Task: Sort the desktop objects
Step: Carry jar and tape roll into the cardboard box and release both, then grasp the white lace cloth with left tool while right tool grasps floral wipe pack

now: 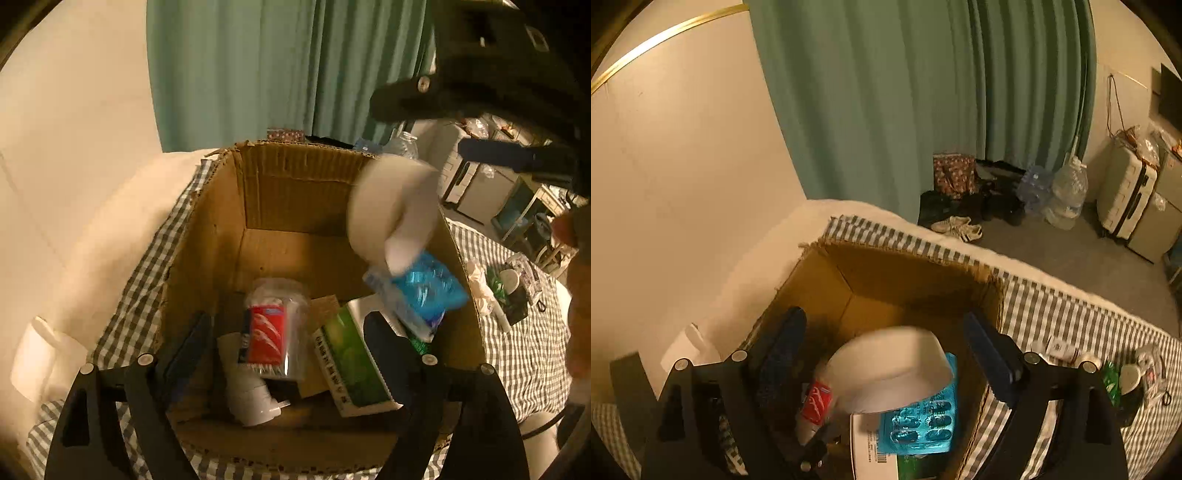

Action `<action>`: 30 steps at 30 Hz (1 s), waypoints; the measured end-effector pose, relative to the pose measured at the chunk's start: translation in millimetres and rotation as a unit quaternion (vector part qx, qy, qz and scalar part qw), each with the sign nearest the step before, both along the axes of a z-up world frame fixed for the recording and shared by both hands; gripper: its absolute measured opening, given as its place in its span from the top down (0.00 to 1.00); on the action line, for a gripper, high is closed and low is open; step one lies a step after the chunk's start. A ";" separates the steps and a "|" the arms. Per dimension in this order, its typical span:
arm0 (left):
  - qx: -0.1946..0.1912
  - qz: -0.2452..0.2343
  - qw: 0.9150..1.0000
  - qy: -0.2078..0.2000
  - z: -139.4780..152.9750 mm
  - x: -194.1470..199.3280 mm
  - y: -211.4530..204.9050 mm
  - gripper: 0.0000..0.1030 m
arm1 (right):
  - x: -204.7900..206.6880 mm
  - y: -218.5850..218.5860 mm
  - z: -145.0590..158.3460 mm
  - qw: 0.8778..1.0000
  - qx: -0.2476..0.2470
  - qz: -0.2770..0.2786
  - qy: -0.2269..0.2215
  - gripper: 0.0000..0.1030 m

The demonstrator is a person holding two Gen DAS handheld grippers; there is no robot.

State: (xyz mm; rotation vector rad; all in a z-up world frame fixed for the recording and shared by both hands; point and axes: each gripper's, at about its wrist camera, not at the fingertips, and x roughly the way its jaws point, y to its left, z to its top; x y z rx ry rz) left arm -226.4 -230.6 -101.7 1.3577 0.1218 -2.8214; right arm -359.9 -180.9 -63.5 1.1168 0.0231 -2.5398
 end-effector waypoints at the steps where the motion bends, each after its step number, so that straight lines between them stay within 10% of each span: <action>1: 0.000 -0.001 1.000 0.003 2.3 3.9 0.1 0.14 | 0.9 1.8 4.2 1.000 -0.003 -0.001 0.003 0.15; 18: 0.009 -0.066 0.996 0.053 50.4 65.9 117.6 0.04 | 122.1 201.3 20.3 0.985 -0.008 -0.172 0.019 0.14; 30: 0.004 -0.092 0.996 0.002 5.7 21.2 248.8 0.03 | 164.7 372.8 -20.3 0.962 -0.024 -0.272 -0.007 0.11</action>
